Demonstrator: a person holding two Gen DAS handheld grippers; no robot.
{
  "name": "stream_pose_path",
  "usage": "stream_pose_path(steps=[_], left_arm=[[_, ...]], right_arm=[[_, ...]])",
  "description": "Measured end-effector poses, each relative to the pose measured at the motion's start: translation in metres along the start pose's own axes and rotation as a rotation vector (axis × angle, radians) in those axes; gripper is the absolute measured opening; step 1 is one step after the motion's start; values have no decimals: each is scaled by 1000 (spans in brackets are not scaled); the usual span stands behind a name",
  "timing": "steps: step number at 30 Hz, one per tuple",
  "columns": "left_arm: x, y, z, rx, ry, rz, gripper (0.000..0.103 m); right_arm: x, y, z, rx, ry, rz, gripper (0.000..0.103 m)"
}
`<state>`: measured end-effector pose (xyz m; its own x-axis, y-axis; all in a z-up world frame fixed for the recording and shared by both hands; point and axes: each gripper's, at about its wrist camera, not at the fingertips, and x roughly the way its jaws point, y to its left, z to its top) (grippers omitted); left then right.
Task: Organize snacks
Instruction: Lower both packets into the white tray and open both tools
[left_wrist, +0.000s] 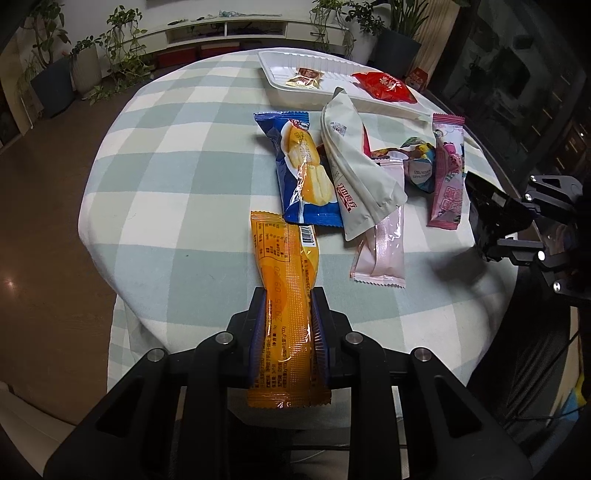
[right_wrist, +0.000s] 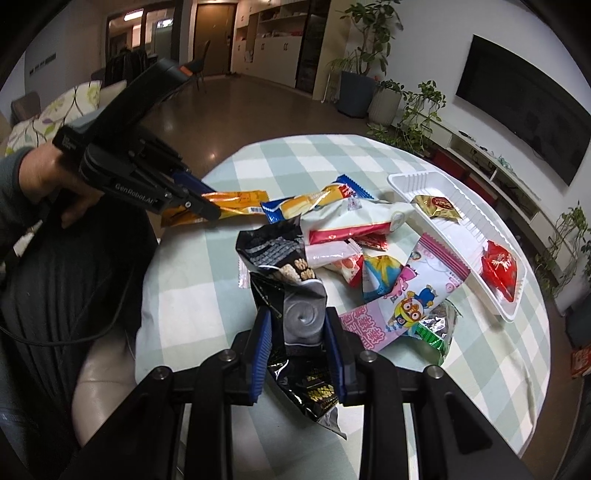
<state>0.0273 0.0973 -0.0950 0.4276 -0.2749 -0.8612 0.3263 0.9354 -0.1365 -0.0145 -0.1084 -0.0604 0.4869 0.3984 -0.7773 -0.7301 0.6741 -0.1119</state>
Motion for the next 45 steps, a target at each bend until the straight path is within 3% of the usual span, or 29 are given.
stream_pose_path(steps=[11, 17, 23, 29, 32, 35, 39, 45], left_arm=[[-21, 11, -4, -24, -27, -20, 21], [-38, 5, 12, -17, -73, -51, 21], [-59, -7, 67, 34, -157, -70, 21], [-75, -12, 157, 67, -250, -108, 21], [-69, -14, 204, 68, -269, -138, 21], [-54, -17, 243, 67, -266, -155, 21], [-11, -22, 287, 83, -226, -140, 21], [57, -28, 316, 82, -134, -116, 21]], right_arm=[[-11, -21, -4, 123, -75, 47, 30], [-21, -36, -3, 177, -120, 48, 29], [-45, -66, 14, 272, -220, 53, 29], [-71, -117, 46, 408, -347, 59, 29], [-71, -156, 69, 492, -392, 18, 29], [-59, -187, 81, 567, -400, -4, 29], [-23, -233, 90, 698, -386, 27, 29], [38, -276, 82, 828, -270, 50, 29]])
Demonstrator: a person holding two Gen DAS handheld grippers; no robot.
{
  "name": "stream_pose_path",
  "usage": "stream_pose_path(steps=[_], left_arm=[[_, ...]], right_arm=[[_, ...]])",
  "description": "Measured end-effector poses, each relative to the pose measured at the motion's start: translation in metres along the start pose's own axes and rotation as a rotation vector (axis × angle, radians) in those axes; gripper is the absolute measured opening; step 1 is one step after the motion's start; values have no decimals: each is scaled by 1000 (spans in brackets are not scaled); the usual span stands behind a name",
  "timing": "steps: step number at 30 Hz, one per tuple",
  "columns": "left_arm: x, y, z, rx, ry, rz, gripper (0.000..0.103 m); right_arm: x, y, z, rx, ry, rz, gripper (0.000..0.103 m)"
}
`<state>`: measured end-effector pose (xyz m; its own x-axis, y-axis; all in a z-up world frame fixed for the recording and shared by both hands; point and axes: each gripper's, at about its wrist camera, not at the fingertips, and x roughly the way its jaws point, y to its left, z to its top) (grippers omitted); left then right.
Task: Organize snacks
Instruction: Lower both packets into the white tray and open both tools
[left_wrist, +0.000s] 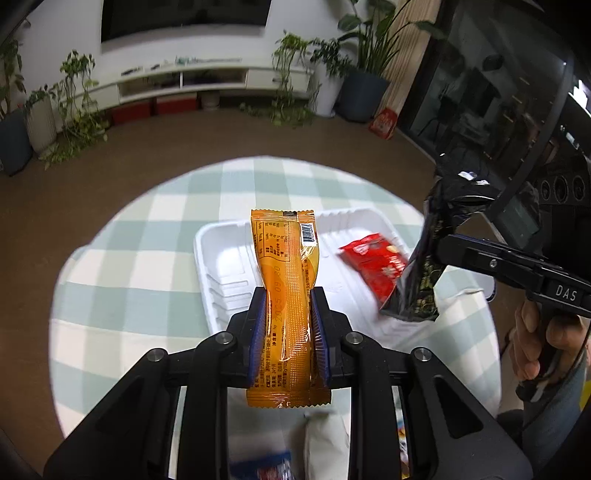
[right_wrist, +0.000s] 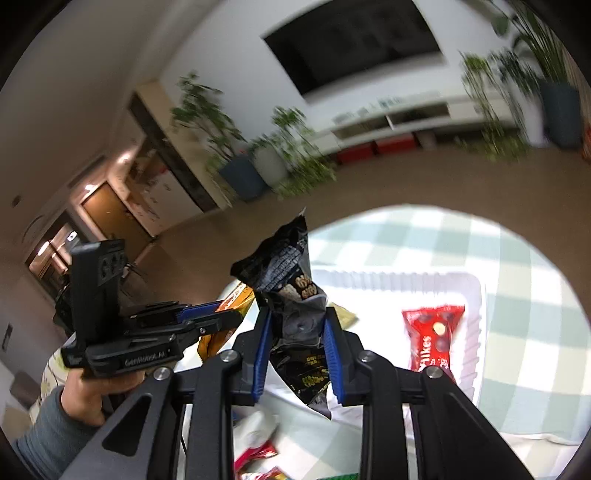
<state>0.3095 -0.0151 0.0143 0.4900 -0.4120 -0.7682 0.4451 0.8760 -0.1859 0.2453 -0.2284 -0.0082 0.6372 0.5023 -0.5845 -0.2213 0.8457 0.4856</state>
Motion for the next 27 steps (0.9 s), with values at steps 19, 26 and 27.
stream_pose_path(steps=[19, 26, 27], left_arm=[[95, 14, -9, -58, 100, 3, 22], [115, 19, -9, -79, 112, 21, 23], [116, 19, -8, -78, 112, 22, 23]], right_arm=[[51, -30, -10, 85, 105, -113, 29], [67, -36, -13, 88, 129, -169, 29], [68, -36, -14, 84, 130, -179, 30]])
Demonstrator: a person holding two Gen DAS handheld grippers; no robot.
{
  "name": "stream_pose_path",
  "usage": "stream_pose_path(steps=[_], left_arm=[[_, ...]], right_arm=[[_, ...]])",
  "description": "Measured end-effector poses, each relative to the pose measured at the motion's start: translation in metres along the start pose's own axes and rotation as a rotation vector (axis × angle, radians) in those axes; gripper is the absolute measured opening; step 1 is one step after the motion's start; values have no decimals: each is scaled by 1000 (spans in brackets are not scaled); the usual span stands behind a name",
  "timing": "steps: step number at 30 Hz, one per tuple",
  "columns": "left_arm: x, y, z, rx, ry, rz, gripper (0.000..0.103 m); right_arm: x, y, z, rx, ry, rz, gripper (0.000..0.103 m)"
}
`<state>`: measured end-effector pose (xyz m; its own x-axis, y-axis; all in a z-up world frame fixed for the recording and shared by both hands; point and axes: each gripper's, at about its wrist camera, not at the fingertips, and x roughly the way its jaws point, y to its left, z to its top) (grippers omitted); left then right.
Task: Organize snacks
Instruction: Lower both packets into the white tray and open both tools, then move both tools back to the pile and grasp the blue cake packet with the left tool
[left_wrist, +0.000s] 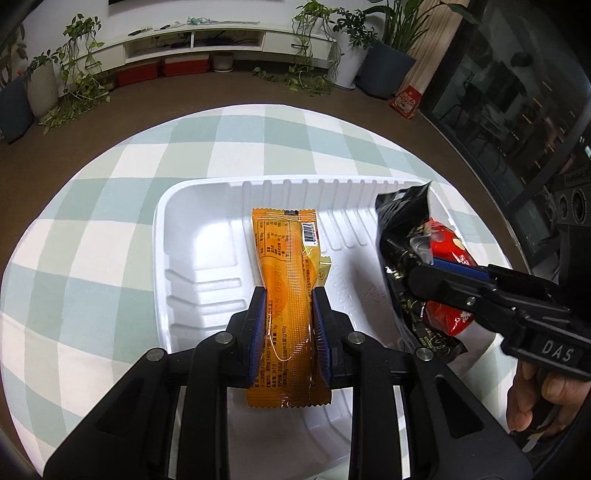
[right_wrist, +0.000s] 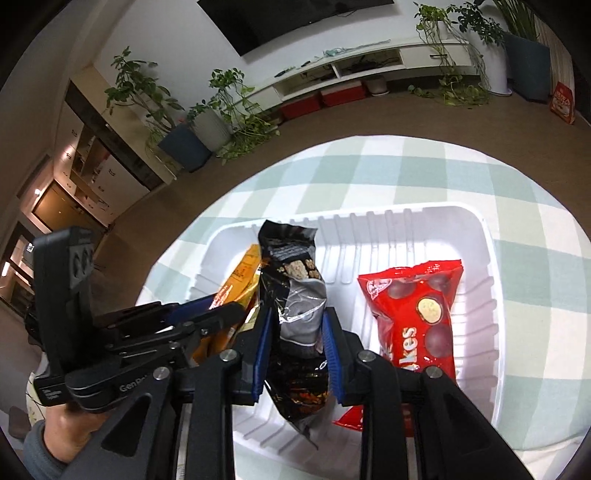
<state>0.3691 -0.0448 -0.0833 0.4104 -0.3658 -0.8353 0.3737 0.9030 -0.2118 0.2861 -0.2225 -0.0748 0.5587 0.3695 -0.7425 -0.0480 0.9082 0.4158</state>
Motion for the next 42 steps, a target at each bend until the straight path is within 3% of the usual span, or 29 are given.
stream_pose_path(steps=[6, 10, 16, 19, 21, 26, 29, 32, 36, 39, 42], left_arm=[[4, -1, 2, -2, -5, 18, 25], [9, -1, 3, -2, 2, 24, 54], [0, -1, 3, -9, -20, 23, 57], [-15, -2, 4, -8, -51, 17, 73], [-25, -3, 5, -7, -68, 19, 76], [-65, -2, 0, -1, -167, 25, 101], [-93, -2, -8, 17, -242, 45, 102], [-137, -3, -25, 56, -409, 87, 102], [-164, 3, -43, 19, -310, 142, 102], [-187, 12, -76, -30, -347, 139, 102], [-188, 18, -105, -45, -299, 192, 102]], right_arm=[[6, -1, -2, -15, 6, -36, 35], [8, 1, -3, -28, 10, -45, 35], [-3, 3, 0, -38, -17, -26, 36], [-15, 3, 3, -23, -62, 0, 58], [-28, 0, 7, 6, -116, 26, 79], [-64, -10, 14, 46, -259, 61, 99], [-84, -21, 18, 94, -330, 87, 103], [-97, -29, 21, 134, -359, 106, 103], [-112, -31, 19, 151, -398, 106, 103], [-126, -26, 14, 140, -434, 101, 103], [-137, -18, 9, 120, -442, 89, 103]])
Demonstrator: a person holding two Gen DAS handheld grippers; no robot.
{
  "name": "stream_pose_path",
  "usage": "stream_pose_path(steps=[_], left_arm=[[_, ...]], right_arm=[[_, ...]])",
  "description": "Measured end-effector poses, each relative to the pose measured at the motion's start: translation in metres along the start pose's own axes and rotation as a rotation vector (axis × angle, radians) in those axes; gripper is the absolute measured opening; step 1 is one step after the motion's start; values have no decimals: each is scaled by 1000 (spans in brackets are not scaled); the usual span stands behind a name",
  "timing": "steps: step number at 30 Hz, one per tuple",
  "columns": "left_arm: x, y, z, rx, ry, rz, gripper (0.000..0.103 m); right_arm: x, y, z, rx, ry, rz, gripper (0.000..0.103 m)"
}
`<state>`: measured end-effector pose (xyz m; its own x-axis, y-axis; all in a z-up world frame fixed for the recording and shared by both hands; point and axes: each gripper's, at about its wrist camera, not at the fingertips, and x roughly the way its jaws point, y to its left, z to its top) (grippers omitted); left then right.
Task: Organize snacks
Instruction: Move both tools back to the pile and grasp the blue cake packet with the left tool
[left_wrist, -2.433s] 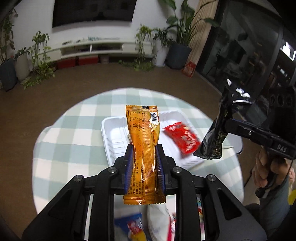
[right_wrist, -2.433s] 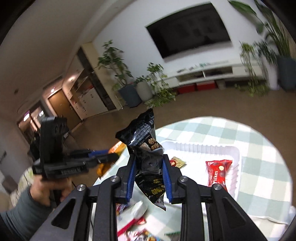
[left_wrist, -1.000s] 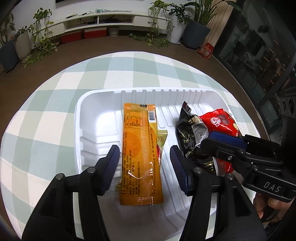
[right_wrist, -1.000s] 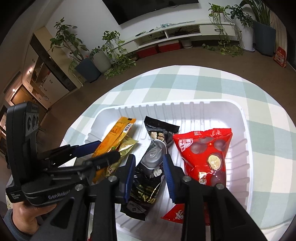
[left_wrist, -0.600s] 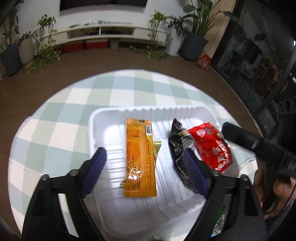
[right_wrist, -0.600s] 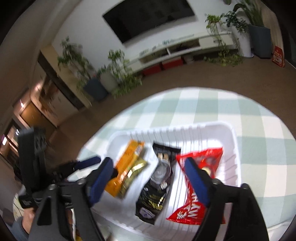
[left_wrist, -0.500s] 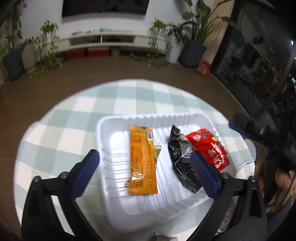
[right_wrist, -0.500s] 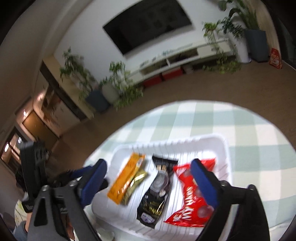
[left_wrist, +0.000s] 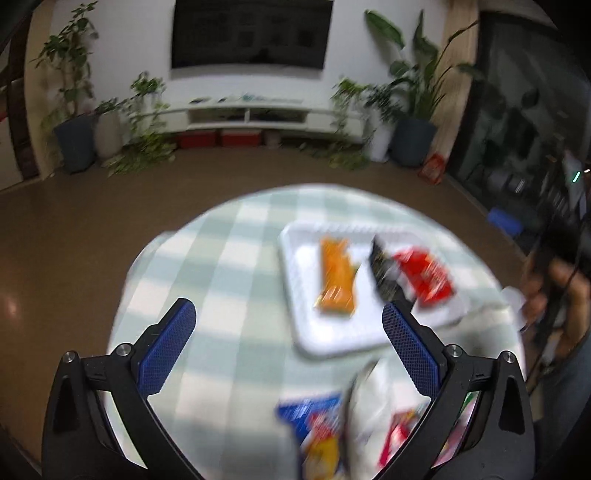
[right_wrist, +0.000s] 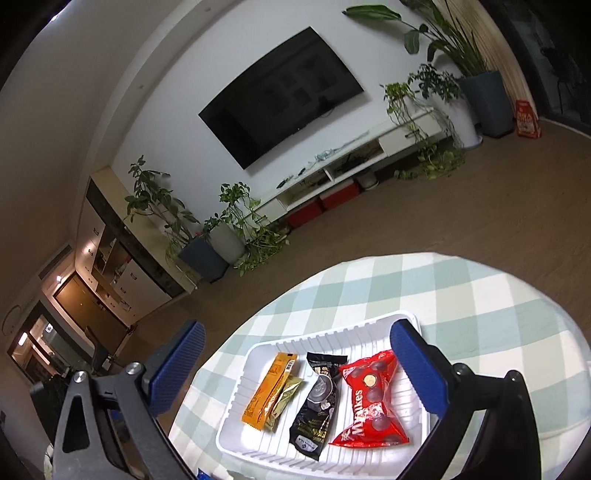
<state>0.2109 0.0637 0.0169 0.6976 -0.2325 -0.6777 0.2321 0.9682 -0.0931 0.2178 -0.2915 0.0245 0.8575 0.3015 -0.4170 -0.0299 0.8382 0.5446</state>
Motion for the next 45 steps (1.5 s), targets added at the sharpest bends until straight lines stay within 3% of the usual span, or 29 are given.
stream_pose_path(steps=[7, 10, 14, 19, 21, 24, 34, 39, 42, 45], left_arm=[[-5, 10, -74, -52, 98, 0, 102], [-13, 10, -99, -67, 94, 23, 102], [-18, 11, -126, -79, 88, 15, 102], [-10, 9, -136, -90, 108, 9, 102], [-5, 5, -136, -81, 115, 11, 102], [6, -7, -136, -28, 160, 28, 102], [40, -17, -123, 42, 206, 95, 101], [52, -8, -128, 46, 231, 96, 91], [56, -5, -127, 55, 235, 108, 79], [63, -7, -128, 76, 253, 95, 78]], right_arm=[[-39, 27, -12, -83, 10, -34, 103], [-59, 35, -35, -132, 18, -94, 103], [-100, 38, -98, -200, -35, -171, 102], [-116, 37, -174, -290, 1, -272, 91], [-114, 46, -178, -324, 15, -253, 83], [-115, 55, -185, -356, -6, -247, 83], [-94, 59, -205, -436, 79, -271, 83], [-87, 57, -208, -437, 105, -270, 83], [-86, 57, -209, -442, 107, -265, 83], [-86, 58, -209, -442, 115, -258, 83]])
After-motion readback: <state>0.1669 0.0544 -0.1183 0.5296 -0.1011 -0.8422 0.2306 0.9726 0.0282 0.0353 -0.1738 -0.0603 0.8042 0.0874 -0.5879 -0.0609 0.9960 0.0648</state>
